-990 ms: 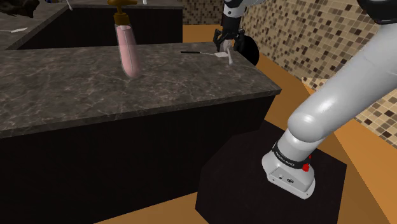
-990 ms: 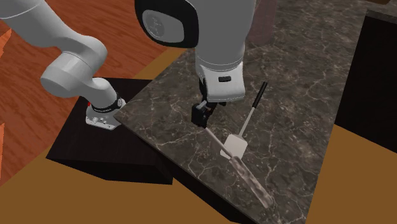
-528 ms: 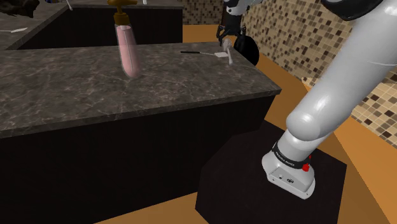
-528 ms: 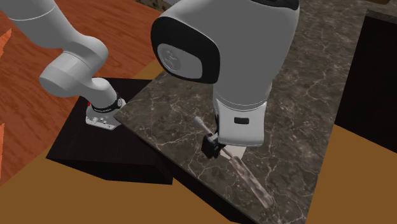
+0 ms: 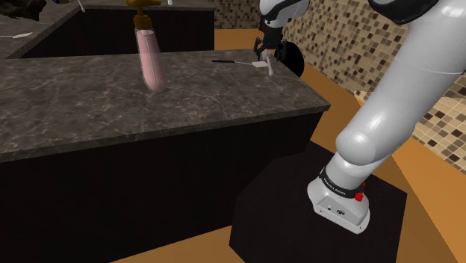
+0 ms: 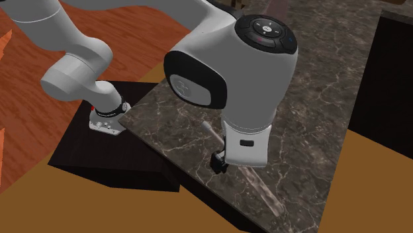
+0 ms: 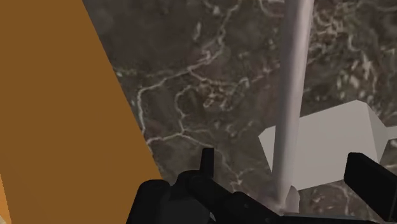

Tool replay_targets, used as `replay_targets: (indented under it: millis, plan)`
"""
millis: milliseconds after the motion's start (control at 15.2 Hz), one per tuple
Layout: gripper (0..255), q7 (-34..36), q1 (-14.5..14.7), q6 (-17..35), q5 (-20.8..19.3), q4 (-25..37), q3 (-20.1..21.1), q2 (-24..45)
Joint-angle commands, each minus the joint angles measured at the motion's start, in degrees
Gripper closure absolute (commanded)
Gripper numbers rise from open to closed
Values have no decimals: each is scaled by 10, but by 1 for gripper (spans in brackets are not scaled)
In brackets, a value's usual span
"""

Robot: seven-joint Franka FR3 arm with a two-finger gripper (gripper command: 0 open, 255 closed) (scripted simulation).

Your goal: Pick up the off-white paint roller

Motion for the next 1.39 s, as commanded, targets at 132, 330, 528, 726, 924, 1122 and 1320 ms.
replay_targets:
  millis: [132,330,528,726,924,1122,1320]
  plan:
    - [255,0,0,4,1,0,0,3]
    - [255,0,0,4,1,0,0,4]
    - [255,0,0,4,1,0,0,3]
    - [255,0,0,-2,0,3,0,0]
    - [255,-1,0,-24,0,19,0,-5]
    - [255,-2,0,-47,-1,37,0,-10]
    - [255,-3,1,-69,-1,56,0,-14]
